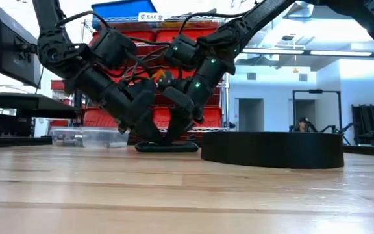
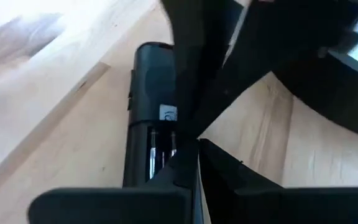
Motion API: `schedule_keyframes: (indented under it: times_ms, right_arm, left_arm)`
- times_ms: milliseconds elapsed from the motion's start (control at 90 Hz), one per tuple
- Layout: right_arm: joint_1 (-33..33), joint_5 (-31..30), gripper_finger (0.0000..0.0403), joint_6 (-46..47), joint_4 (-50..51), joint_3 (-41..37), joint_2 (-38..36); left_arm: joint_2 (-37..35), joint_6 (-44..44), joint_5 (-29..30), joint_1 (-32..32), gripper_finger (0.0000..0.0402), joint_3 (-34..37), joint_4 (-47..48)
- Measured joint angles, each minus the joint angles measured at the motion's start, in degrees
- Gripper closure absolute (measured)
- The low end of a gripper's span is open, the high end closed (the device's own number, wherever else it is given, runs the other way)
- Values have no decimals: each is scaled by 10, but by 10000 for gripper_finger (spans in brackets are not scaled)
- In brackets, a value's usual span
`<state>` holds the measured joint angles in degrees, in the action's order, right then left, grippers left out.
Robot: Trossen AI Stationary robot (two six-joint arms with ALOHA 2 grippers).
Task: Insert battery
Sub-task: Insert the silver battery into the remote, then close the remote's battery cover
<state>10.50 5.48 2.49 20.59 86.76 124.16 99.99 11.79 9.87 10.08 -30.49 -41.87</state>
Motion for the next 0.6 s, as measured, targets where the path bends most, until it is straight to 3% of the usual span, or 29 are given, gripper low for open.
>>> schedule_keyframes:
  times_ms: [289, 433, 600]
  right_arm:
    - [0, 5, 403, -10, 1, 0, -9]
    - [-6, 17, 403, -11, 8, 6, -34]
    - [-9, 55, 403, -5, 35, 7, -92]
  left_arm:
    - [-40, 16, -16, -7, 401, -2, 34]
    - [-125, 20, -19, -10, 402, -3, 102]
    - [-256, 17, -19, -10, 401, -15, 248]
